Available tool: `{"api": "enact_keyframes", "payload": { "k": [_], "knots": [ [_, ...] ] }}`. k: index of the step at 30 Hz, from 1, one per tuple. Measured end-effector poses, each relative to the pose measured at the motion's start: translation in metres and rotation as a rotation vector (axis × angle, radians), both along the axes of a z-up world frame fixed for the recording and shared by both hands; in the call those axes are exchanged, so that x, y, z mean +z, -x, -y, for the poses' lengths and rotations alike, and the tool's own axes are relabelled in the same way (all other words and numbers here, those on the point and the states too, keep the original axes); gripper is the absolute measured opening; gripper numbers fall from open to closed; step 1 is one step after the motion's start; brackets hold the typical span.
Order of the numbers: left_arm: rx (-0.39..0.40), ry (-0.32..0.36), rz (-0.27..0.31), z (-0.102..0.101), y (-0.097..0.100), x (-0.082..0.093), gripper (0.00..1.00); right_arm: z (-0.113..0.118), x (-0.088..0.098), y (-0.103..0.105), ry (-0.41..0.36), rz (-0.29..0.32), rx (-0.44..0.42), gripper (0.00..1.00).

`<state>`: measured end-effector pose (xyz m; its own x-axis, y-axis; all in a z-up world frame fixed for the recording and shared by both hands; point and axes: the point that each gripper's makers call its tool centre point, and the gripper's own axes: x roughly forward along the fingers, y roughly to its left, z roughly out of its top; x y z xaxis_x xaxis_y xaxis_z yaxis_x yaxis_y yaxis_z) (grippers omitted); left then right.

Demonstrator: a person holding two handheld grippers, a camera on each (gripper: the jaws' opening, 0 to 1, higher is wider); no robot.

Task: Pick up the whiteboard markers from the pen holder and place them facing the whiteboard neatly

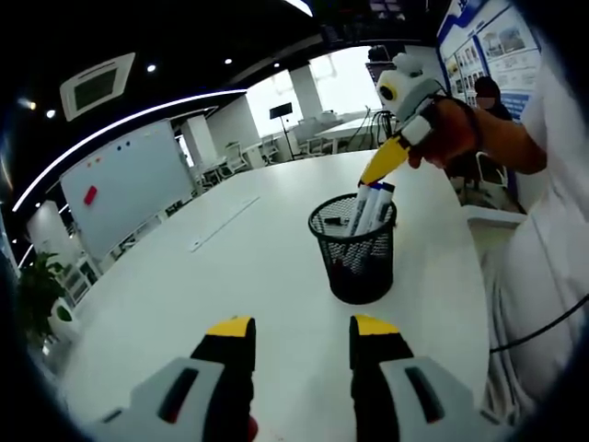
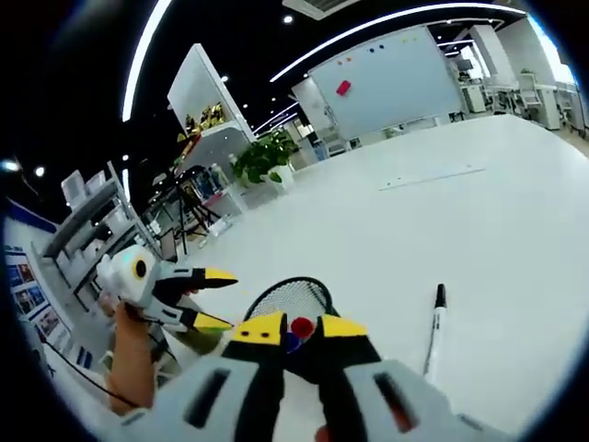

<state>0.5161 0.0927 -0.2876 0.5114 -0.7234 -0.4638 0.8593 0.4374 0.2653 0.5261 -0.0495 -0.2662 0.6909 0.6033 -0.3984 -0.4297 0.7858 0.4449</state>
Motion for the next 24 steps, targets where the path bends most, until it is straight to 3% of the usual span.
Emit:
{"api": "enact_keyframes", "payload": {
  "k": [11, 24],
  "knots": [
    [0.000, 0.000, -0.003, 0.0000, 0.0007, 0.0001, 0.43, -0.0026, -0.0041, 0.0010, 0.037, -0.028, 0.043, 0.10],
    [0.001, 0.003, 0.005, -0.0003, 0.0008, 0.0011, 0.43, -0.0025, -0.0047, 0.0035, 0.126, 0.043, 0.084, 0.09]
  ]
}}
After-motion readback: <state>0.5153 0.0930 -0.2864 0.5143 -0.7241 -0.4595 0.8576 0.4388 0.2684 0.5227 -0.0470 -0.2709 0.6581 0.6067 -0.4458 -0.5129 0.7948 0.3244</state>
